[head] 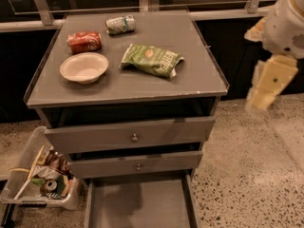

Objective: Place green jalapeno chip bag into bottom drawer

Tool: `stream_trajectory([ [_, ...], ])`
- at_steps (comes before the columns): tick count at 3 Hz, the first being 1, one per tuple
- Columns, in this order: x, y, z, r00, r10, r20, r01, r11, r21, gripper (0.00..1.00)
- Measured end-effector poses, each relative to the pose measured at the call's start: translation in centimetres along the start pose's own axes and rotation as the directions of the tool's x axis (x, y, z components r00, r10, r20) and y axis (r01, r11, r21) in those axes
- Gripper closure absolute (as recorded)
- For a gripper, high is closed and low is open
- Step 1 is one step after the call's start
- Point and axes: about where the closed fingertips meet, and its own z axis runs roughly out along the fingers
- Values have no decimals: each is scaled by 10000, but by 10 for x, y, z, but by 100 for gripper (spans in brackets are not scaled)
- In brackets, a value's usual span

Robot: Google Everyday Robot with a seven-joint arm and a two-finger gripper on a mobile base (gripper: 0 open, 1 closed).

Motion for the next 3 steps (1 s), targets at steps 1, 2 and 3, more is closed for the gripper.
stream_trajectory([
  [1,-24,-39,9,9973,6,739,-47,9984,558,0],
  [2,-49,-79,18,9840,-82,1778,-135,9926,1204,0],
  [3,-66,-119,25,9606,86,2778,-543,9860,1575,0],
])
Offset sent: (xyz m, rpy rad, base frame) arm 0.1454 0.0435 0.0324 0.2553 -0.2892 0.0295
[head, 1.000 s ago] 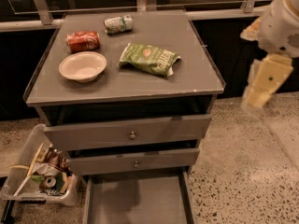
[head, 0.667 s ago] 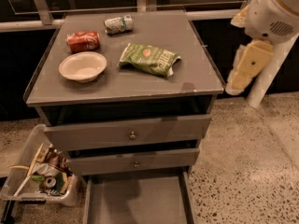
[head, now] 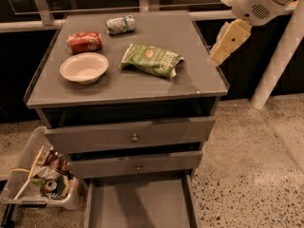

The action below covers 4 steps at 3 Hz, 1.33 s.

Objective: Place green jalapeno chip bag into bottom drawer

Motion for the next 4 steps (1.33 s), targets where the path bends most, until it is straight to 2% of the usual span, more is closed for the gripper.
stream_trajectory([
  [2,-1,-1,4,9997,154,184,-153,9999,-38,0],
  [3,0,-4,24,9954,717,634,-711,9974,-120,0],
  [4,-4,-5,51,9808,1367,1389,-1286,9895,-657,0],
])
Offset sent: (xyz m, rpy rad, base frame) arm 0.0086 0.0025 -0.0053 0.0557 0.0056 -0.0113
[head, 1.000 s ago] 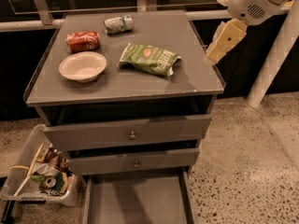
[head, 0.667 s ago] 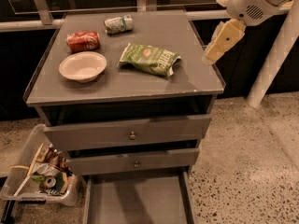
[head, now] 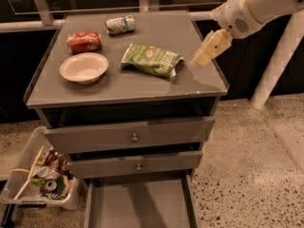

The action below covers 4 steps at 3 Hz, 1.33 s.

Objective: Place green jalapeno chip bag into bottom drawer

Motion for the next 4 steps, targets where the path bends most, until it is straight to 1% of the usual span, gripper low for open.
stream_trajectory([
  [1,-2,4,34,9980,369,514,-335,9973,-659,0],
  [2,-6,5,67,9977,100,672,-31,9948,-1021,0],
  [3,-7,4,78,9975,-31,709,106,9944,-1056,0],
  [4,-14,-2,108,9959,-362,830,464,9910,-1256,0],
])
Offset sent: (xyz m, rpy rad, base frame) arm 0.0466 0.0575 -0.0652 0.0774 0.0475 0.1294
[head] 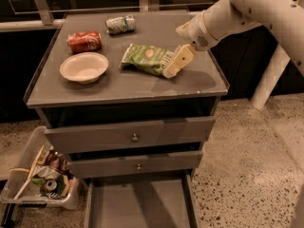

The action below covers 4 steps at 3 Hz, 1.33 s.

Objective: Place green jalapeno chip bag into bottom drawer

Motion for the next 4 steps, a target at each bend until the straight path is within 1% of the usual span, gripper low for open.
stream_trajectory([
  [1,-2,-13,34,9998,-214,8,214,9996,-196,0],
  [2,-1,-21,57,9998,-221,-32,220,9992,-333,0],
  [3,5,-25,72,9999,-81,-96,77,9990,-440,0],
  [4,12,-27,87,9996,190,-198,-206,9963,-835,0],
])
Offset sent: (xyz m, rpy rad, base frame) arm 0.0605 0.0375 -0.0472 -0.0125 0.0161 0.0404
